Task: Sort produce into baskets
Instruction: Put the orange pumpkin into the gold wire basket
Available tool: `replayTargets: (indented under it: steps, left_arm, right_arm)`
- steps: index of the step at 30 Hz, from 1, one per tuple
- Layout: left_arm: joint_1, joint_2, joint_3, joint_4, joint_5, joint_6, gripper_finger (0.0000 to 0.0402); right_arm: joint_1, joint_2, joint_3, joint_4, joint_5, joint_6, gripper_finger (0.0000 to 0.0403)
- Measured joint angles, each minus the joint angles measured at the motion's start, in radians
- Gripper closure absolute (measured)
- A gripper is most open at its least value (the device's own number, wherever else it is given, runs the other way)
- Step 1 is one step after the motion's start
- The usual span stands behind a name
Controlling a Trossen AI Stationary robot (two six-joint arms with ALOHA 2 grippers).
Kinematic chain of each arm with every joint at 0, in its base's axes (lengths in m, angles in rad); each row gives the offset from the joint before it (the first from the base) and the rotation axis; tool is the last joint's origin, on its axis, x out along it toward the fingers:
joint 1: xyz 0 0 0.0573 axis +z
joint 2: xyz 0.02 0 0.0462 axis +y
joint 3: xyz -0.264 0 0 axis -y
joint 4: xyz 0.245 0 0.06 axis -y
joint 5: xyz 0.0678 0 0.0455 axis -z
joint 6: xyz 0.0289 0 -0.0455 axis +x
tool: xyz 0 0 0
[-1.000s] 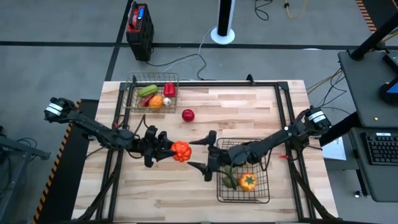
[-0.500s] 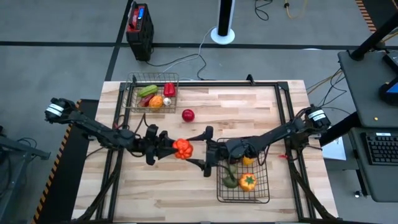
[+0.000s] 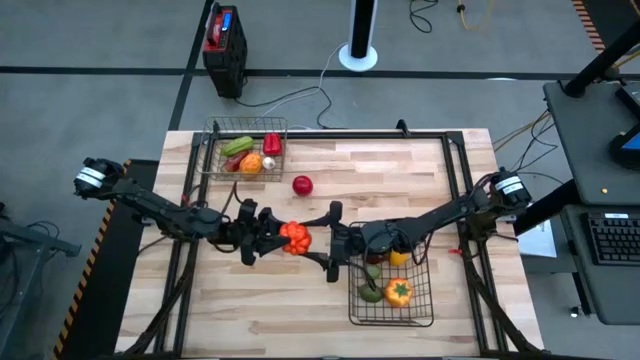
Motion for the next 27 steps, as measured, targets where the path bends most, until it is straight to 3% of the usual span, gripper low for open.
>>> replayTargets:
  steps: [7, 11, 19, 24, 27]
  left_arm:
    - [0.000, -0.015, 0.000, 0.001, 0.008, 0.155, 0.0097]
    - [0.000, -0.041, 0.000, 0.000, 0.028, 0.326, 0.0094]
    - [-0.026, -0.090, 0.000, -0.029, 0.070, 0.963, 0.0093]
    - [-0.065, -0.078, 0.000, -0.026, -0.093, 1.418, 0.0093]
    - [-0.083, -0.056, 0.000, -0.031, -0.153, 1.553, 0.0093]
  right_arm:
    - [0.000, -0.016, 0.001, -0.006, -0.004, 0.063, 0.0090]
    - [-0.006, -0.065, 0.001, -0.038, 0.001, 0.135, 0.0090]
    - [-0.051, -0.219, 0.001, -0.244, 0.007, 0.492, 0.0087]
    - [-0.068, -0.248, -0.039, -0.351, -0.062, 0.791, 0.0086]
    - [-0.066, -0.232, -0.081, -0.275, -0.082, 0.872, 0.0081]
